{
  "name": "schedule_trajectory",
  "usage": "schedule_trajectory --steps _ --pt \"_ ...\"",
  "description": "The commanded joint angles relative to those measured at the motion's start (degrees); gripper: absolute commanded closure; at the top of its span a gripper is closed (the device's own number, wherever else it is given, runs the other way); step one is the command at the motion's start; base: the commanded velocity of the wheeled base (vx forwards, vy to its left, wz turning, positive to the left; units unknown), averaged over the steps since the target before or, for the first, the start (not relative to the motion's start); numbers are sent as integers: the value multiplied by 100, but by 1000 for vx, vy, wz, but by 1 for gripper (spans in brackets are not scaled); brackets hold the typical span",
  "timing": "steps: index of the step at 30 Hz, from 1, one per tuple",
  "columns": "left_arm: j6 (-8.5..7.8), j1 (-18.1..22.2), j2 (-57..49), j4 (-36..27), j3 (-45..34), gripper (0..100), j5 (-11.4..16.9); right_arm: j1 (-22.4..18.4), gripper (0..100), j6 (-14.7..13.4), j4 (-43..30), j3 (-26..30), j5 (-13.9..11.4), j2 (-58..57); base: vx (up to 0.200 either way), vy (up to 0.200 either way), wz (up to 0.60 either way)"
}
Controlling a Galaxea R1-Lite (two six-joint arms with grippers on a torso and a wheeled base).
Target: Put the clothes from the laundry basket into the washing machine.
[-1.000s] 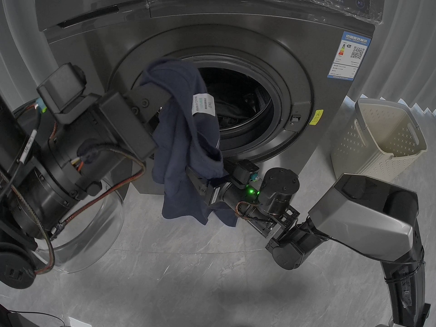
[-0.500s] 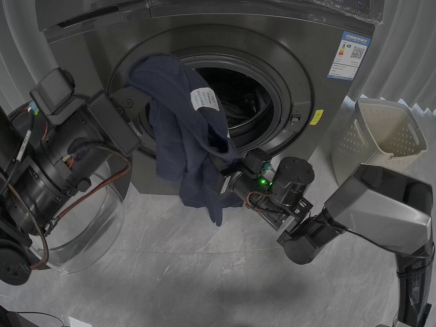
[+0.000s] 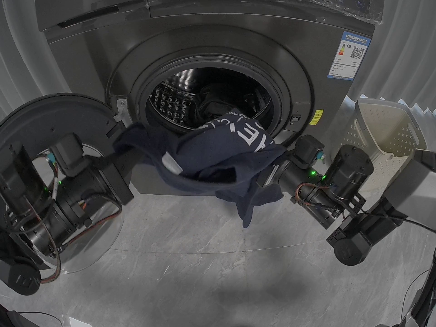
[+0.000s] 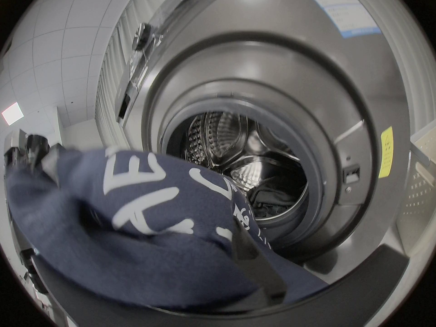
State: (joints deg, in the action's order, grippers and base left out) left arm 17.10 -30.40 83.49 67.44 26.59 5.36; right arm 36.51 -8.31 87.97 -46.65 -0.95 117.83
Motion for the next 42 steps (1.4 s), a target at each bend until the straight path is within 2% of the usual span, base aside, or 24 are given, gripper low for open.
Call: schedule_trajectory --steps 1,2,7,13,22,23,27,32,36,39,42 --pt "-23 43 554 50 -514 100 26 23 100 -12 19 69 16 -463 0 0 0" --pt "-23 43 589 59 -558 100 35 23 100 -12 19 60 16 -463 0 0 0" --pt "-260 34 1371 375 -769 100 26 199 100 -179 27 -116 121 -410 0 0 0" --pt "-225 43 1907 1412 -892 100 26 313 100 -179 -34 -142 227 -428 0 0 0" --pt "-234 -1 2074 1571 -1068 100 52 313 100 -188 -25 -142 227 -428 0 0 0" --pt "-225 -9 2066 1571 -1094 0 52 313 100 -188 -25 -151 227 -419 0 0 0" --pt "-199 -53 2013 1571 -1235 0 52 313 100 -188 -25 -177 227 -410 0 0 0" --pt "-225 -264 1811 1562 -1877 0 52 304 100 -179 -34 -248 227 -393 0 0 0" --pt "-260 -607 1776 1579 -2430 0 79 304 100 -179 -78 -424 227 -358 0 0 0" --pt "-269 -800 1758 1588 -2465 0 123 313 100 -171 -78 -459 227 -287 0 0 0" --pt "-260 -915 1688 1711 -2114 0 202 366 100 -179 -52 -397 227 -217 0 0 0"
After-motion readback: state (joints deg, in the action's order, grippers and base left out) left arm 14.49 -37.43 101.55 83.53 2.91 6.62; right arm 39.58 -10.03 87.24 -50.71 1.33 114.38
